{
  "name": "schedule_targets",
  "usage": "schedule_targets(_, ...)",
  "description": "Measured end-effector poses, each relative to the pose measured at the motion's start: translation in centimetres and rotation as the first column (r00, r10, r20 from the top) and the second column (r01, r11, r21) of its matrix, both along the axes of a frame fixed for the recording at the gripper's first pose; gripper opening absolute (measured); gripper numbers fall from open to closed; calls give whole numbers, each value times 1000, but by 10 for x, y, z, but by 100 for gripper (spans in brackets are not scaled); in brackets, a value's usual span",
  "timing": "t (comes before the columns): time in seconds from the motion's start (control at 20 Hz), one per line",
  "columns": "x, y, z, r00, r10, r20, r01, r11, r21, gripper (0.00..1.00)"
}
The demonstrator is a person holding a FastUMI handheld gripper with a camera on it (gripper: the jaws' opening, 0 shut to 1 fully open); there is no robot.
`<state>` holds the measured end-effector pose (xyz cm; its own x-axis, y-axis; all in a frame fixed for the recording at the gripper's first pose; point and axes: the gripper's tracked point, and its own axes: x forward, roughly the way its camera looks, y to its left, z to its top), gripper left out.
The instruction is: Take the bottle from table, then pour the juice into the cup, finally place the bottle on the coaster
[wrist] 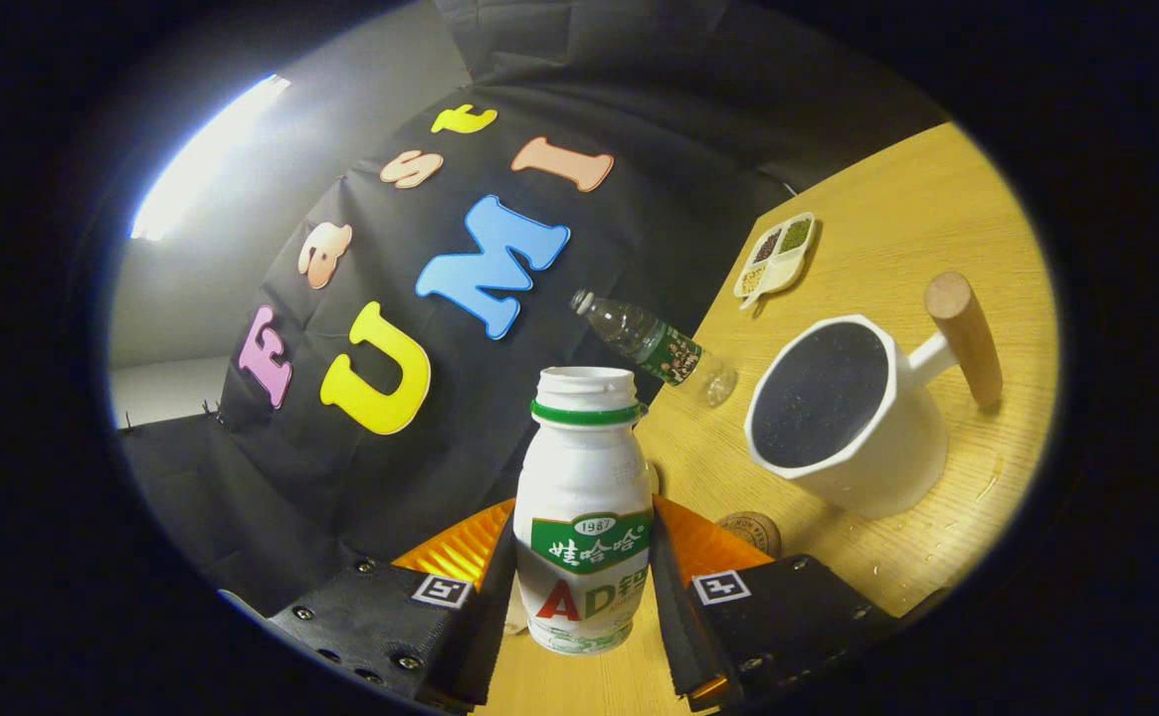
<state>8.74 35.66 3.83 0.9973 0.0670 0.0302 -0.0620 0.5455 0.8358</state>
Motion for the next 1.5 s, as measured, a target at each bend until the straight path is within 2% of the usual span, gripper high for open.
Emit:
schedule_targets(0.1, 2, 4, 0, 1000, 7, 11, -6, 1000, -29, 65)
schedule_targets(0.35, 11, 2, -2, 1000, -15, -3, 14, 975, -223, 66)
schedule_targets(0.55, 21, 1, -1, 999, -43, -10, 36, 920, -390, 66)
schedule_targets(0.65, 23, 12, 6, 1000, -11, 11, 14, 898, -440, 66)
schedule_targets(0.75, 26, 15, 9, 1000, -19, 24, 29, 848, -530, 66)
schedule_targets(0.9, 34, 10, 13, 997, -70, 39, 78, 717, -693, 66)
schedule_targets(1.0, 38, 16, 11, 997, -70, 38, 74, 641, -764, 66)
schedule_targets(1.2, 51, 18, 10, 993, -117, 20, 75, 479, -875, 66)
schedule_targets(1.3, 55, 23, 11, 994, -107, 19, 67, 463, -884, 66)
schedule_targets(1.5, 49, 15, 2, 993, -121, -1, 57, 479, -876, 66)
